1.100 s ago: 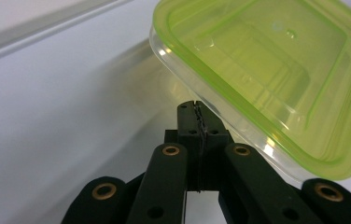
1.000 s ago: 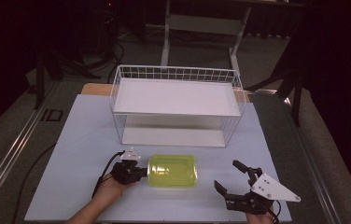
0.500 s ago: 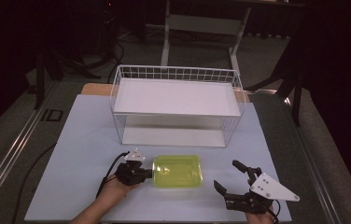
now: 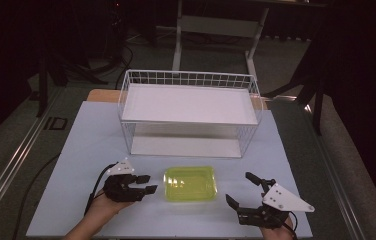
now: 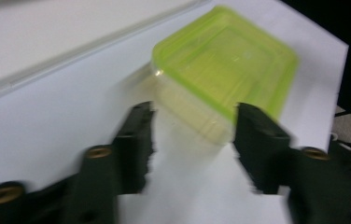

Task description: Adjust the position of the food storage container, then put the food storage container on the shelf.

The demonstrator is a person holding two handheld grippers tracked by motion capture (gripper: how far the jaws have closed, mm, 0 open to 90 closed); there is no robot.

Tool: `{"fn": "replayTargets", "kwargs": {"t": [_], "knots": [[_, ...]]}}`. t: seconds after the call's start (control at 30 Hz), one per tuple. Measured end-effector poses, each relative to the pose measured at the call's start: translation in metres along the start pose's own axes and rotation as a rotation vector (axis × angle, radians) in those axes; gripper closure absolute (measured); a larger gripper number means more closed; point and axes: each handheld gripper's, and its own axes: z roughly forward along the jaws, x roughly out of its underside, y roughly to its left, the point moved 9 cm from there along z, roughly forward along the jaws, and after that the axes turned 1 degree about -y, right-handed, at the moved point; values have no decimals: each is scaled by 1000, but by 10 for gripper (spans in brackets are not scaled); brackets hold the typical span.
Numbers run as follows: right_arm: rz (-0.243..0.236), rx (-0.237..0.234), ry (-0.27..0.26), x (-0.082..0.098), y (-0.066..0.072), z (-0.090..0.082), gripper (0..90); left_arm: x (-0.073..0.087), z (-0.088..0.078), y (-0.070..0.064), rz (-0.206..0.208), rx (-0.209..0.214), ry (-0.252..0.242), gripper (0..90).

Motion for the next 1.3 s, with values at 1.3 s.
{"fn": "replayTargets", "kwargs": {"t": [1.3], "knots": [[470, -107, 402, 43, -24, 92, 200, -21, 44, -4, -321, -32, 82, 255]]}}
